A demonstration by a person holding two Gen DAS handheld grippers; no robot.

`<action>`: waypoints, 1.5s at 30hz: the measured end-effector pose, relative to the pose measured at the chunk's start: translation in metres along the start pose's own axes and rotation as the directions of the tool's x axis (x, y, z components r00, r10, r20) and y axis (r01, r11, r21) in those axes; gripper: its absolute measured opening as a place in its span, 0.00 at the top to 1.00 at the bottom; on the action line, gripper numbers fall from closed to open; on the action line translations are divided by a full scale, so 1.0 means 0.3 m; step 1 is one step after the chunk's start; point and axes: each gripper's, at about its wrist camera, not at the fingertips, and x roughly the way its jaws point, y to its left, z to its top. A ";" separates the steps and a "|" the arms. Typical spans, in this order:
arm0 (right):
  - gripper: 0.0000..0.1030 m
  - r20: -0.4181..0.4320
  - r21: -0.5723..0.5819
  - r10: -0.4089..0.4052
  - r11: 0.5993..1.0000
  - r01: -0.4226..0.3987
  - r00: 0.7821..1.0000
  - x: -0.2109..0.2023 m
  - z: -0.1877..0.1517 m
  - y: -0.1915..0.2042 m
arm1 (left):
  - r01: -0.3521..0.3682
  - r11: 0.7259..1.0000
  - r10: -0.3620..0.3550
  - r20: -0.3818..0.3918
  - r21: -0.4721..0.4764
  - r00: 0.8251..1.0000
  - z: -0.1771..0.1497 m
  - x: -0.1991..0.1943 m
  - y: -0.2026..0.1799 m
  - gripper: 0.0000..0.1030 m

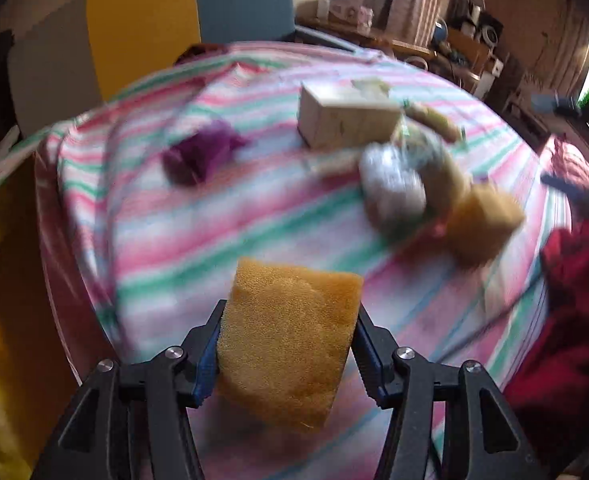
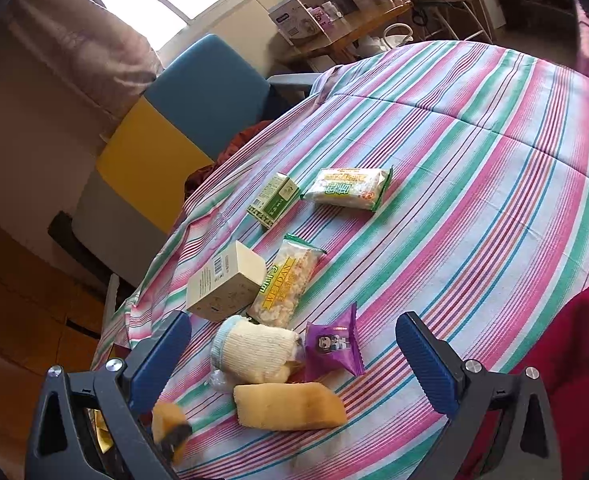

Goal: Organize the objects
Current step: 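Grasp the cream knit sock with the right gripper while the left holds the sponge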

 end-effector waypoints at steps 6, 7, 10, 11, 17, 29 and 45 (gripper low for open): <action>0.00 0.003 0.014 -0.008 1.000 0.007 1.000 -0.001 0.002 -0.009 | -0.035 0.998 0.032 0.066 0.044 0.997 -0.040 0.004 -0.014 0.44; 0.00 0.002 0.012 -0.011 1.000 0.011 1.000 0.000 0.001 -0.007 | -0.025 0.999 0.022 0.071 0.038 0.997 -0.042 0.006 -0.007 0.44; 0.00 -0.009 -0.003 -0.021 1.000 0.021 1.000 0.009 -0.003 0.002 | -0.028 0.998 0.023 0.092 0.048 0.995 -0.058 -0.001 -0.019 0.44; 0.00 -0.017 -0.017 -0.021 1.000 0.020 1.000 0.013 -0.006 0.011 | -0.032 0.998 0.027 0.096 0.051 0.995 -0.059 -0.001 -0.020 0.44; 0.00 -0.077 -0.167 -0.037 0.986 0.024 0.996 0.058 -0.049 0.098 | -0.033 0.998 0.027 0.127 0.052 0.992 -0.061 0.002 -0.024 0.44; 0.02 -0.232 -0.547 -0.184 0.837 0.028 0.955 0.211 -0.092 0.288 | -0.011 0.999 0.004 0.146 0.048 0.989 -0.070 -0.001 -0.015 0.44; 0.40 -0.295 -0.673 -0.329 0.738 0.049 0.897 0.431 -0.141 0.306 | 0.003 0.999 -0.010 0.165 0.042 0.986 -0.079 -0.006 -0.008 0.43</action>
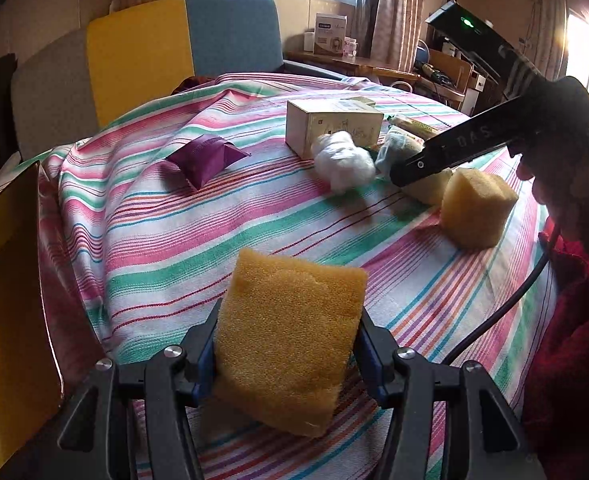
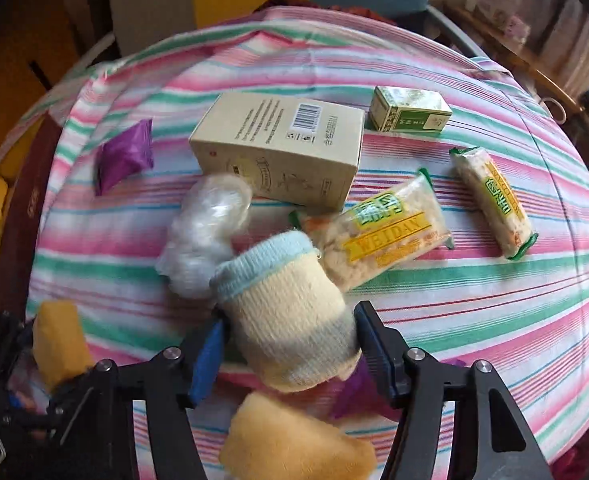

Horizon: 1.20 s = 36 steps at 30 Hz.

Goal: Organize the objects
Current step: 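Grasp the cream knit sock with the right gripper while the left holds the sponge, then carry the sponge into the gold tray and open the left gripper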

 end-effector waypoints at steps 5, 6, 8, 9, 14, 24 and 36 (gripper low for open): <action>0.41 0.025 0.041 0.036 0.998 -0.037 0.999 -0.001 -0.018 -0.035 | -0.011 1.000 0.011 0.004 0.007 1.000 -0.002 -0.002 -0.006 0.43; 0.41 0.027 0.039 0.031 0.999 -0.032 0.999 0.000 -0.020 -0.035 | -0.012 1.000 0.012 0.003 0.007 1.000 -0.002 -0.002 -0.007 0.43; 0.41 0.035 0.032 0.023 0.999 -0.024 0.999 -0.010 -0.023 -0.031 | -0.014 1.000 0.014 0.002 0.009 1.000 -0.002 -0.003 -0.008 0.43; 0.42 0.041 0.027 0.024 0.999 -0.025 0.999 -0.014 -0.024 -0.026 | -0.014 1.000 0.014 -0.001 0.009 1.000 0.000 -0.004 -0.008 0.43; 0.42 0.040 -0.047 0.023 0.999 -0.022 0.999 0.000 -0.026 0.038 | -0.025 1.000 0.025 -0.020 0.017 0.999 0.006 -0.008 -0.015 0.44; 0.46 0.028 -0.044 -0.011 0.999 0.012 1.000 0.021 -0.026 0.025 | 0.001 1.000 -0.001 -0.014 0.008 1.000 0.030 -0.101 -0.024 0.45; 0.46 0.025 -0.093 -0.066 0.993 0.068 0.998 0.045 -0.025 0.056 | -0.075 0.964 0.119 0.160 -0.256 0.980 0.057 -0.526 0.310 0.45</action>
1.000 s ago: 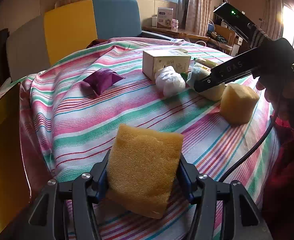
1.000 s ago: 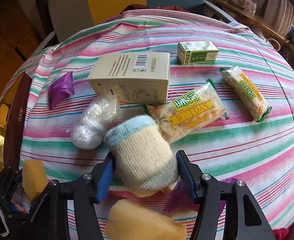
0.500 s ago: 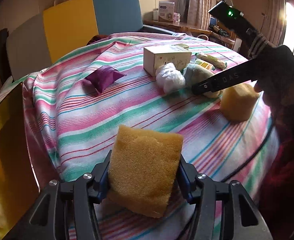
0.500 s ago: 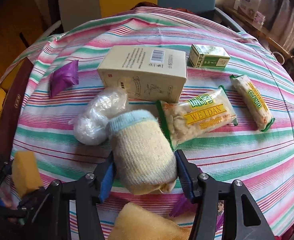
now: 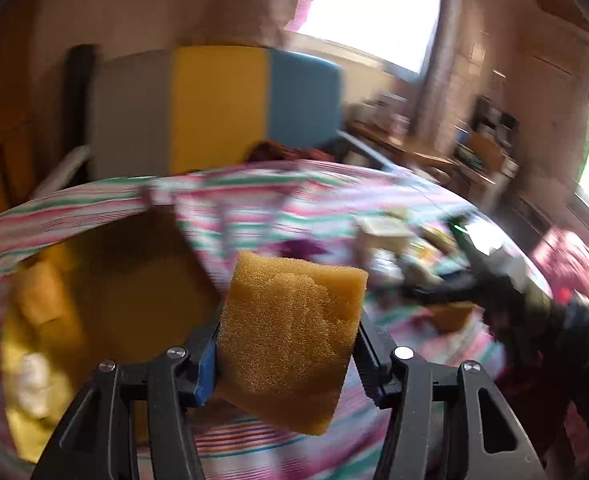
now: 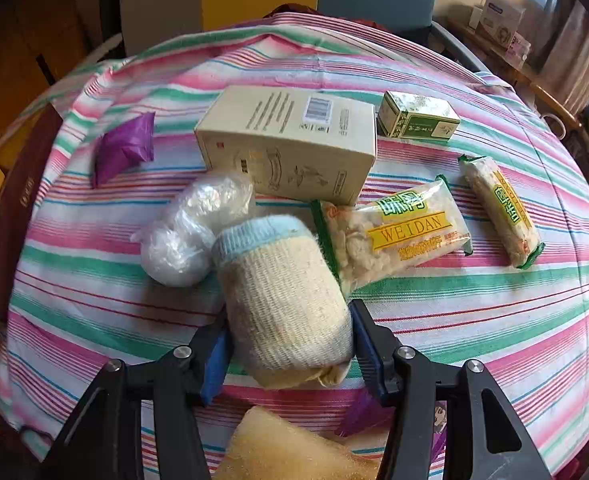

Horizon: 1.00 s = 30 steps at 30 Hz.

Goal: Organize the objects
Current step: 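Carry the sponge into the gold tray and open the left gripper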

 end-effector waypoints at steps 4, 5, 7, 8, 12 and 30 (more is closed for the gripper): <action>0.47 0.002 0.002 -0.005 1.000 0.005 1.000 -0.007 -0.008 -0.008 | -0.172 0.978 0.170 -0.029 -0.119 0.985 -0.018 -0.054 0.234 0.45; 0.47 0.003 0.001 -0.007 1.000 0.007 1.000 -0.007 -0.009 -0.007 | -0.202 0.970 0.198 -0.040 -0.133 0.979 -0.032 -0.061 0.273 0.45; 0.47 0.004 0.000 -0.010 1.000 0.010 1.000 -0.007 -0.010 -0.006 | -0.268 0.951 0.260 -0.070 -0.157 0.963 -0.062 -0.067 0.357 0.45; 0.47 0.004 0.001 -0.010 1.000 0.010 1.000 -0.006 -0.011 -0.009 | -0.291 0.943 0.280 -0.085 -0.164 0.956 -0.079 -0.065 0.388 0.45; 0.47 0.003 0.002 -0.010 1.000 0.010 1.000 -0.002 -0.008 -0.005 | -0.352 0.918 0.324 -0.165 -0.182 0.932 -0.153 -0.028 0.490 0.45; 0.47 0.003 0.003 -0.013 1.000 0.013 1.000 0.001 -0.005 0.000 | -0.455 0.880 0.411 -0.264 -0.135 0.873 -0.243 0.034 0.546 0.26</action>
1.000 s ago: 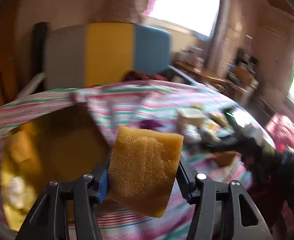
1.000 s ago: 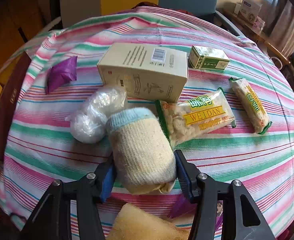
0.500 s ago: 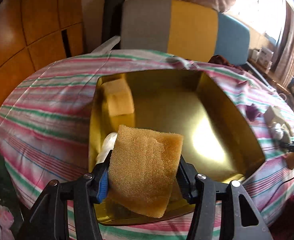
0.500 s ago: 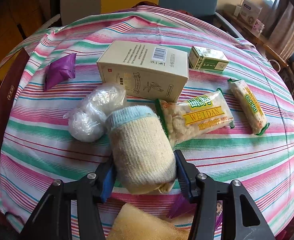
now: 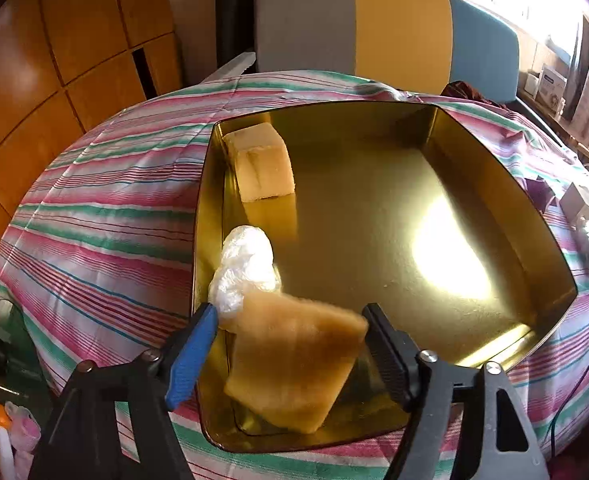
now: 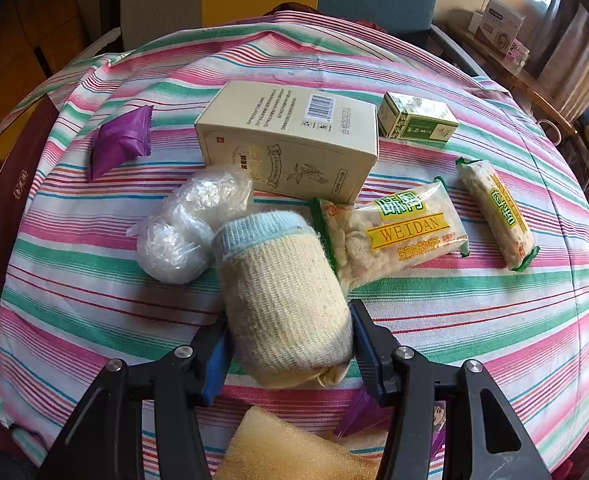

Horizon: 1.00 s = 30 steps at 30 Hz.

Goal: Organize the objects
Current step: 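Carry the sponge into the gold tray and open the left gripper, then carry the knit sock into the gold tray and open the right gripper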

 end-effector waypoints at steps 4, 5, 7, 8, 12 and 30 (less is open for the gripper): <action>0.47 0.001 -0.004 -0.006 1.000 0.006 1.000 0.000 0.001 0.000 | 0.001 1.000 0.000 0.037 -0.017 0.999 -0.005 -0.038 0.004 0.26; 0.47 0.001 -0.005 -0.007 1.000 0.007 1.000 0.001 0.002 -0.001 | 0.000 1.000 0.001 0.047 -0.020 0.999 -0.005 -0.049 0.005 0.26; 0.47 0.001 -0.005 -0.009 1.000 0.009 1.000 0.002 0.003 -0.002 | -0.009 0.999 0.011 0.076 -0.031 0.997 -0.004 -0.080 0.010 0.26; 0.47 0.002 -0.006 -0.011 1.000 0.011 1.000 0.002 0.003 -0.002 | -0.008 0.999 0.011 0.093 -0.042 0.996 -0.004 -0.100 0.015 0.26; 0.47 0.004 -0.009 -0.019 1.000 0.019 1.000 0.001 0.002 0.003 | 0.001 0.997 0.011 0.153 -0.072 0.988 -0.007 -0.177 0.025 0.26; 0.49 0.204 0.076 0.092 0.991 -0.110 0.975 -0.261 0.034 0.136 | 0.060 0.982 -0.022 0.206 -0.178 0.978 -0.037 -0.251 0.125 0.26</action>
